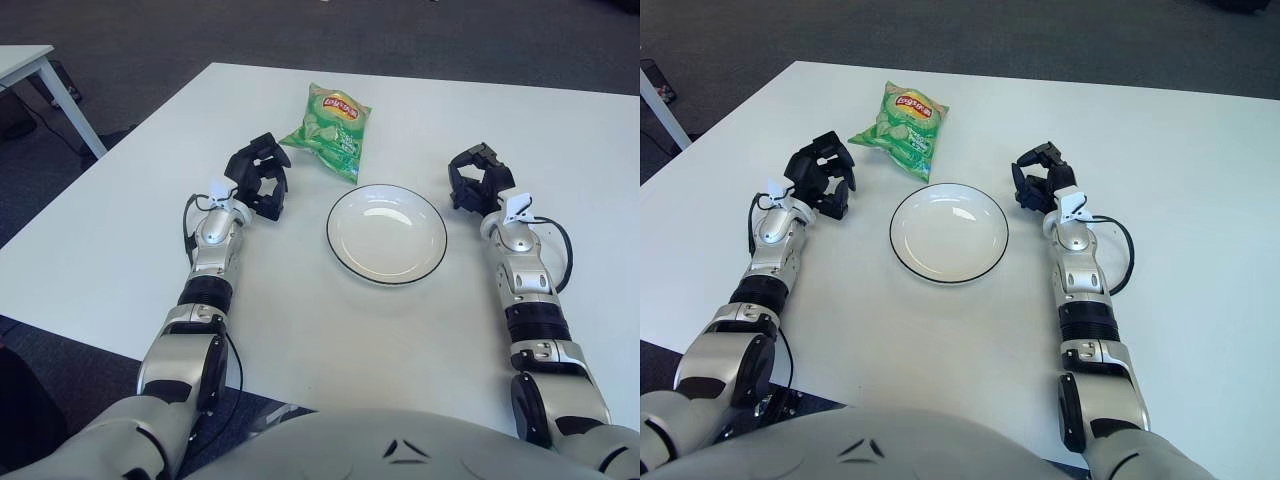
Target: Put the snack into the plate.
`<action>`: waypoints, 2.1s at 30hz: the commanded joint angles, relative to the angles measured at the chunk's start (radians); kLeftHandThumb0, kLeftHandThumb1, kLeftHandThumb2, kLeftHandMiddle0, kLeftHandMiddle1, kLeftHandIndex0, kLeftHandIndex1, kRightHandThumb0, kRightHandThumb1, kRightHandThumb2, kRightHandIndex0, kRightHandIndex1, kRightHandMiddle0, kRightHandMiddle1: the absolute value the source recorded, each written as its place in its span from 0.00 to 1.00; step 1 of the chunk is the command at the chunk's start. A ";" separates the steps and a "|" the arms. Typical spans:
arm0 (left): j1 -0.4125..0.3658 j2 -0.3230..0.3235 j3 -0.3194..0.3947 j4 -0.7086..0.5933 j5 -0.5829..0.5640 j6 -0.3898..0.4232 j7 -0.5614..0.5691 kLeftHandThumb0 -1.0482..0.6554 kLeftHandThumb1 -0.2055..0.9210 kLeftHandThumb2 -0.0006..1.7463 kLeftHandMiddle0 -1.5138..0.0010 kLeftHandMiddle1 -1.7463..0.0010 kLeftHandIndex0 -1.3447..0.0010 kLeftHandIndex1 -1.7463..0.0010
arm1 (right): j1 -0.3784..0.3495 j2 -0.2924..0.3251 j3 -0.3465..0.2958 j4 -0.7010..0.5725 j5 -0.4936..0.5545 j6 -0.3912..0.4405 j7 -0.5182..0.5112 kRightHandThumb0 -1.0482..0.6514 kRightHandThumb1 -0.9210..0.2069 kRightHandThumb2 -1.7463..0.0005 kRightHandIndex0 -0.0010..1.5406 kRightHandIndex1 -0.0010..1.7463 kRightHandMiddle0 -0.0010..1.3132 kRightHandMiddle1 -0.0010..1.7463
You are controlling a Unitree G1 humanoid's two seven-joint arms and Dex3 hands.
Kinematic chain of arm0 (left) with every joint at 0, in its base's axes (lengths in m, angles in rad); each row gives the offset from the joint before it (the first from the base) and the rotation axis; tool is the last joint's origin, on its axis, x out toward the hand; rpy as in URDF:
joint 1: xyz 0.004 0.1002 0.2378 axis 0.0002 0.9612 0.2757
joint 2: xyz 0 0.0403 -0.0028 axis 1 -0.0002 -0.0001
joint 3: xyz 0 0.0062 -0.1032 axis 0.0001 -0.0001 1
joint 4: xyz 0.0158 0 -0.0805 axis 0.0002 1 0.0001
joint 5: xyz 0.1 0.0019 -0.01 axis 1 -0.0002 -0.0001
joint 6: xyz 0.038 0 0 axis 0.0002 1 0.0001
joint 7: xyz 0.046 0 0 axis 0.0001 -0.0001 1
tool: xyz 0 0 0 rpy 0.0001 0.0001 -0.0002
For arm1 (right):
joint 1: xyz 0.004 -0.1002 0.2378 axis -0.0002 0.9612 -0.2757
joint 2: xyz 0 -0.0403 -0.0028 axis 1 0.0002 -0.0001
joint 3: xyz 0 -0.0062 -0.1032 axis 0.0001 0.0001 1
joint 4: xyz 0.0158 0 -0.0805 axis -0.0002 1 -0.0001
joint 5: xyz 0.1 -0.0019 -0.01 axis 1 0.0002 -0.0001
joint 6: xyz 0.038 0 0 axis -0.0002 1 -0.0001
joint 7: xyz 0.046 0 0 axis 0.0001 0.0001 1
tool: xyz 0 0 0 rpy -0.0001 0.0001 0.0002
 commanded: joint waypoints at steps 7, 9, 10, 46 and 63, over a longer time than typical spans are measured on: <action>0.146 -0.051 -0.015 0.124 0.027 -0.019 0.009 0.60 0.07 1.00 0.37 0.00 0.40 0.13 | 0.057 -0.006 0.009 0.090 -0.024 0.044 -0.004 0.40 0.15 0.57 0.78 1.00 0.22 1.00; 0.138 -0.046 -0.008 0.135 0.020 -0.027 0.003 0.60 0.07 1.00 0.37 0.00 0.39 0.13 | 0.050 -0.004 0.012 0.100 -0.024 0.044 -0.004 0.40 0.16 0.56 0.78 1.00 0.22 1.00; 0.131 -0.041 -0.003 0.144 0.016 -0.029 -0.002 0.60 0.07 1.00 0.37 0.00 0.39 0.13 | 0.047 -0.003 0.012 0.104 -0.022 0.044 -0.003 0.40 0.16 0.56 0.78 1.00 0.22 1.00; 0.284 0.125 -0.053 -0.500 0.686 0.019 0.478 0.61 0.36 0.83 0.61 0.00 0.58 0.00 | 0.060 0.025 0.035 0.075 -0.019 0.059 -0.016 0.40 0.13 0.58 0.78 1.00 0.21 1.00; 0.254 0.157 -0.093 -0.828 0.951 0.211 0.602 0.61 0.59 0.67 0.73 0.00 0.71 0.00 | 0.055 0.022 0.041 0.071 -0.020 0.081 -0.021 0.40 0.12 0.59 0.78 1.00 0.21 1.00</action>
